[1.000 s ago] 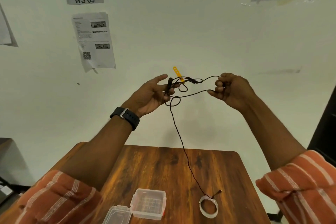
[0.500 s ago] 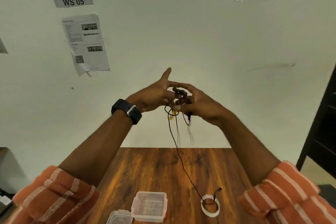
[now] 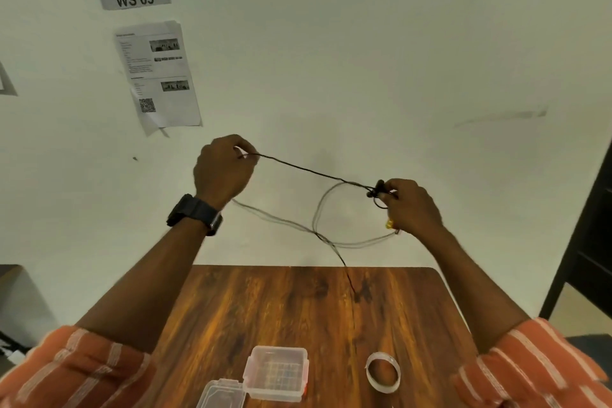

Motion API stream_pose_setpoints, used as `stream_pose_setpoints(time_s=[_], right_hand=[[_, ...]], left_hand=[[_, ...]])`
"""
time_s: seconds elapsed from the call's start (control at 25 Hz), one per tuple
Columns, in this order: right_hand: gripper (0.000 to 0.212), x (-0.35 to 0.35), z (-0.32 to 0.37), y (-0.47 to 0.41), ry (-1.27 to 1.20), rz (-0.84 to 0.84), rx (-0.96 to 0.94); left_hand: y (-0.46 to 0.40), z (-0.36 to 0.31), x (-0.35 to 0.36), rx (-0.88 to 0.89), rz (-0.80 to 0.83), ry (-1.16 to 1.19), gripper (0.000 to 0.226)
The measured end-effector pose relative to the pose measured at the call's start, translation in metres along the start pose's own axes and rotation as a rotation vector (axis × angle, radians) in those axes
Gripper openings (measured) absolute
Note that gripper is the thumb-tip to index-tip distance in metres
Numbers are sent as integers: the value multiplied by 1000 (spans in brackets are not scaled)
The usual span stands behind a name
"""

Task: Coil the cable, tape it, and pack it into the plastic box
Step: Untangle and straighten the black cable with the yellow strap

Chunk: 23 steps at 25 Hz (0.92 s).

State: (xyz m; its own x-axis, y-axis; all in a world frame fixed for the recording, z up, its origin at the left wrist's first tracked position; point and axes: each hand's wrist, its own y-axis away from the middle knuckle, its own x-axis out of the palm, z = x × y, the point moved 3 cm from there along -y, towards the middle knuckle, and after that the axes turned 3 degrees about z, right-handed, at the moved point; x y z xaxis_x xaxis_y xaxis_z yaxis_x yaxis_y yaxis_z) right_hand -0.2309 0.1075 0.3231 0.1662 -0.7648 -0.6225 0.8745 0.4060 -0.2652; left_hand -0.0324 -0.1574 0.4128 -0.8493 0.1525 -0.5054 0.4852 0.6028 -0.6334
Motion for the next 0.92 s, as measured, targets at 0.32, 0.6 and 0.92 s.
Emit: stream_pose_setpoints(time_s=[0.32,0.6,0.92], right_hand=[[15,-25,-36,-16,-5,-69,-10],[14,-38,-51,-18,239,-122,-68],[28,-47,-37,-33,-460,243,5]], left_hand=[[-38,62,-50,-269,-94,70,21],[-41,112,-107,-279,-323,-390,44],[-6,190,-89,-325,342,-549,5]])
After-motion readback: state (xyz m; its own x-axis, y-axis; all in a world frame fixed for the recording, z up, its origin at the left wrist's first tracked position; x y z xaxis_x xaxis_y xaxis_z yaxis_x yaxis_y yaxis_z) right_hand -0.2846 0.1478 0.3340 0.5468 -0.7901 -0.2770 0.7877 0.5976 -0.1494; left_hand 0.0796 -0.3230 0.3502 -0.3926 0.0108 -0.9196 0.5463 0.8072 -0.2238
